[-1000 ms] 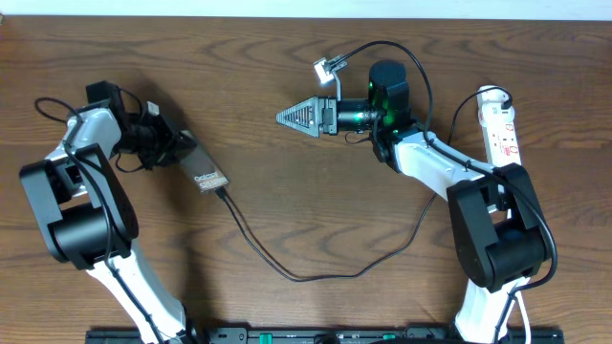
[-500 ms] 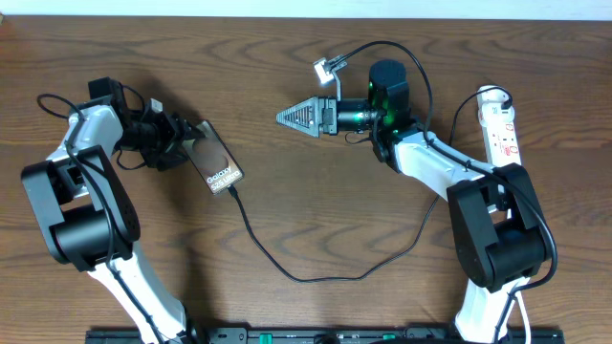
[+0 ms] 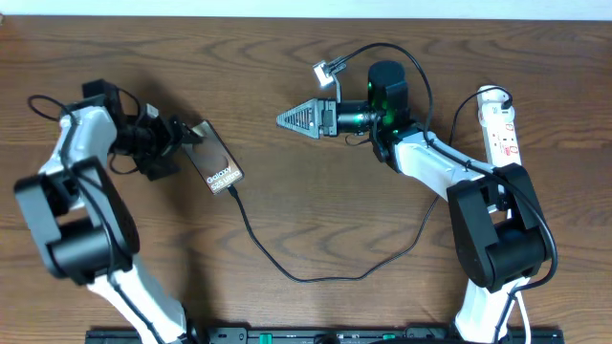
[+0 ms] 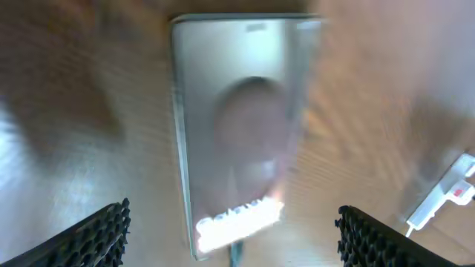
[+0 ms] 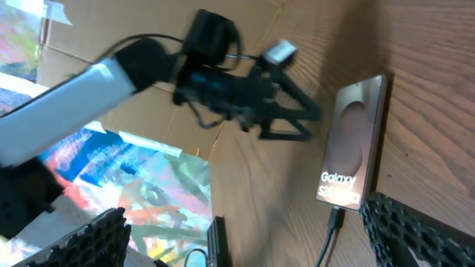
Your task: Plug charger to phone and switch on socket
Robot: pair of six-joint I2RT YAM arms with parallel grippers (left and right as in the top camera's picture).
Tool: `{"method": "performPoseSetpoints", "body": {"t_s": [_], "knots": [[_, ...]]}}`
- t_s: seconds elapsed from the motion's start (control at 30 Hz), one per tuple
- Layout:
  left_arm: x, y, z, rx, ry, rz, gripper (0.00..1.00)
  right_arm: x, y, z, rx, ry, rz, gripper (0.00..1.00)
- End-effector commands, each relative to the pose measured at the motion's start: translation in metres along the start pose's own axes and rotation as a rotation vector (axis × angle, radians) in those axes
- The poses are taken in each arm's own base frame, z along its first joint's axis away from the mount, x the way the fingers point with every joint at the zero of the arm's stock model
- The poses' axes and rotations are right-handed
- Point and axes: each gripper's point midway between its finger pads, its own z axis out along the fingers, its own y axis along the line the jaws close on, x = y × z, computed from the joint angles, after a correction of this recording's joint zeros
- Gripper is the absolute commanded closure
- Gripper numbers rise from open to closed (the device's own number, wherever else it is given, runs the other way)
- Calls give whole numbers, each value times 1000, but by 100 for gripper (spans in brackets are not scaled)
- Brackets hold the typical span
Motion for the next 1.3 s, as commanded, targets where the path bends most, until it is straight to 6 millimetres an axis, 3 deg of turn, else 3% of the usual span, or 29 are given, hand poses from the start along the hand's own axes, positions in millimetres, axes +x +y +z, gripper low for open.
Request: {"method": "performPoseSetpoints", "body": {"t_s": [0.0, 0.17, 0.23, 0.3, 0.4, 0.57, 0.73, 0.83, 0.87, 1.03, 1.13, 1.27], "knots": [[5, -50, -75, 29, -206, 197, 12, -5, -14, 0, 82, -32, 31, 1], [28, -96, -135, 80, -378, 339, 12, 7, -53, -7, 264, -52, 182, 1], [43, -115, -159, 106, -451, 405, 12, 17, -75, -22, 439, -32, 228, 1], [52, -126, -173, 121, -490, 444, 12, 16, -77, -37, 567, -17, 228, 1], [62, -135, -183, 135, -523, 479, 12, 0, -68, -70, 767, -48, 226, 1], [63, -137, -186, 138, -532, 487, 12, -41, -31, -138, 957, -161, 154, 1], [62, -136, -184, 136, -525, 482, 12, -82, 4, -227, 968, -297, 102, 1], [62, -136, -184, 136, -525, 482, 12, -94, 17, -283, 925, -360, 102, 1], [62, -136, -184, 136, -525, 482, 12, -95, 21, -323, 909, -412, 118, 1], [62, -136, -184, 136, -526, 483, 12, -83, 27, -407, 853, -535, 141, 1], [62, -136, -184, 136, -526, 483, 12, -69, 19, -450, 894, -589, 179, 1], [62, -136, -184, 136, -526, 483, 12, -49, -5, -486, 920, -617, 253, 1]]}}
